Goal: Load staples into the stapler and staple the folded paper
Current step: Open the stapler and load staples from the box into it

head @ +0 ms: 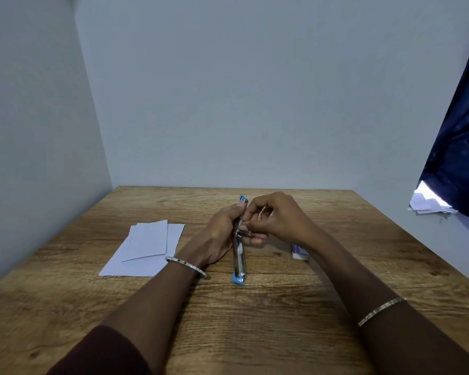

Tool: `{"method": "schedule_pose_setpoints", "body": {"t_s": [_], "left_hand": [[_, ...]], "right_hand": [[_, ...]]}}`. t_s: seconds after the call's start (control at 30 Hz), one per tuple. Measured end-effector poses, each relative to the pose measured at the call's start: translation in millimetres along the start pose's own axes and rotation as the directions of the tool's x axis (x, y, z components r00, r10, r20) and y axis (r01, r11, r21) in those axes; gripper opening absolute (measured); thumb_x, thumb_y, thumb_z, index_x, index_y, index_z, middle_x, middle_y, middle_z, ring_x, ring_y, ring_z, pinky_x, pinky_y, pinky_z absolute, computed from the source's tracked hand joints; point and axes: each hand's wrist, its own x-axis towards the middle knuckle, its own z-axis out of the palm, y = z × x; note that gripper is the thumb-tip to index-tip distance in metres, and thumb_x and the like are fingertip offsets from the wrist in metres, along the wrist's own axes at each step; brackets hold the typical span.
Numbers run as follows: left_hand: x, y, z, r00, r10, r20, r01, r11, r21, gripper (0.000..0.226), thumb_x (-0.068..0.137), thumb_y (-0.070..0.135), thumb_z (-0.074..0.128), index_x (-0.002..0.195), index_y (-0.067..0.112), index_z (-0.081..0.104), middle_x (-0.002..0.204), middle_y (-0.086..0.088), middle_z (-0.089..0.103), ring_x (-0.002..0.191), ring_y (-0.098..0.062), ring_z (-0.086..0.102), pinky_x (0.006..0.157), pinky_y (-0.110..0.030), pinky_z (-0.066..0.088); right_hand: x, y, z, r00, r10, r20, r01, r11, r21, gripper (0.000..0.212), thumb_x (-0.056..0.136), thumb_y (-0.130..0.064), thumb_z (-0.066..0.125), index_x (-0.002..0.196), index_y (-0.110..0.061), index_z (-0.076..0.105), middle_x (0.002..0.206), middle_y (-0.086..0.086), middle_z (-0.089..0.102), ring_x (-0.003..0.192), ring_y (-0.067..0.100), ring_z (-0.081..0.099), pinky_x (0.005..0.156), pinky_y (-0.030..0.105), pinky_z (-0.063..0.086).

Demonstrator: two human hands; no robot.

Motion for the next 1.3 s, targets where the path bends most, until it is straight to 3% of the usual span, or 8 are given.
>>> {"method": "schedule_pose_setpoints", "body": {"t_s": [0.1,0.33,0.5,0.57,0.67,0.97,1.1,1.3], "left_hand": [[-2.0,0.4,-1.3,1.000,-0.006,0.005,0.006,1.000,-0.011,0.050,0.110,0.031,0.029,0.104,-0.006,0.062,0.080,-0.023,0.075,0.061,-0.029,0.075,0.052,-0.031,0.062],[-1.6,0.0,-2.8,1.000,-0.007,-0.018,0.006,1.000,-0.031,0.047,0.110,0.033,0.028,0.109,-0.005,0.056,0.069,-0.020,0.073,0.058,-0.026,0.074,0.051,-0.030,0.061],[0.0,1.8,-8.0,0.997,0.009,-0.080,-0.014,0.998,-0.068,0.031,0.109,0.033,0.031,0.101,0.009,0.047,0.066,-0.017,0.071,0.046,-0.019,0.061,0.044,-0.026,0.051],[0.2,2.2,-8.3,0.994,0.001,-0.113,-0.010,0.997,-0.078,0.030,0.109,0.034,0.032,0.099,0.010,0.048,0.060,-0.013,0.067,0.040,-0.015,0.053,0.039,-0.023,0.044],[1.4,2.8,-6.8,0.990,0.011,-0.137,-0.026,0.994,-0.107,0.033,0.109,0.035,0.033,0.101,0.008,0.051,0.057,-0.009,0.056,0.034,-0.011,0.041,0.034,-0.018,0.034],[6.4,1.8,-8.5,0.994,-0.019,-0.107,-0.003,0.979,-0.204,0.038,0.105,0.043,0.042,0.104,0.007,0.056,0.054,-0.001,0.045,0.029,-0.005,0.030,0.031,-0.013,0.026],[7.9,0.4,-9.0,0.997,-0.015,-0.082,0.001,0.986,-0.169,0.016,0.102,0.024,0.055,0.094,0.012,0.051,0.055,0.002,0.043,0.032,-0.004,0.030,0.029,-0.016,0.026],[10.4,-1.6,-11.7,0.998,-0.010,-0.059,-0.001,0.985,-0.171,0.017,0.100,0.005,0.054,0.085,0.013,0.052,0.055,0.003,0.038,0.033,-0.004,0.031,0.028,-0.016,0.027]], "right_hand": [[-1.0,3.1,-0.1,0.998,0.034,0.053,-0.040,0.993,0.113,0.012,0.077,-0.019,0.087,0.078,-0.015,0.076,0.058,-0.017,0.064,0.060,0.019,0.052,0.061,0.031,0.040],[-5.2,-3.0,-6.5,0.995,-0.080,0.056,0.079,0.996,0.029,0.010,0.086,-0.013,0.077,0.084,-0.012,0.067,0.074,-0.017,0.063,0.067,0.000,0.054,0.065,0.011,0.042],[-5.1,2.3,-21.4,0.982,-0.042,-0.184,0.036,0.999,-0.038,0.014,0.087,-0.016,0.076,0.082,-0.018,0.063,0.076,-0.011,0.062,0.070,0.008,0.057,0.059,0.009,0.039],[-6.2,11.0,-24.8,0.964,-0.028,-0.263,-0.017,0.986,-0.168,0.016,0.085,-0.020,0.078,0.080,-0.022,0.062,0.075,-0.011,0.064,0.071,0.013,0.060,0.062,0.019,0.044],[-9.3,24.8,-22.9,0.977,0.021,-0.214,-0.093,0.938,-0.333,0.019,0.083,-0.023,0.079,0.077,-0.026,0.060,0.075,-0.012,0.066,0.072,0.014,0.063,0.067,0.030,0.048],[-11.3,32.5,-19.0,0.990,0.133,-0.048,-0.140,0.877,-0.461,0.020,0.078,-0.012,0.076,0.070,-0.025,0.064,0.061,-0.018,0.061,0.067,0.005,0.063,0.065,0.024,0.048],[-11.4,29.2,-19.3,0.991,0.136,-0.015,-0.128,0.879,-0.459,0.012,0.081,-0.014,0.077,0.077,-0.023,0.070,0.071,-0.017,0.065,0.073,0.006,0.062,0.069,0.024,0.047],[-14.6,21.2,-27.8,0.987,0.153,-0.056,-0.163,0.901,-0.402,0.014,0.080,-0.006,0.070,0.080,-0.018,0.077,0.080,-0.002,0.077,0.078,0.012,0.068,0.075,0.030,0.055]]}}
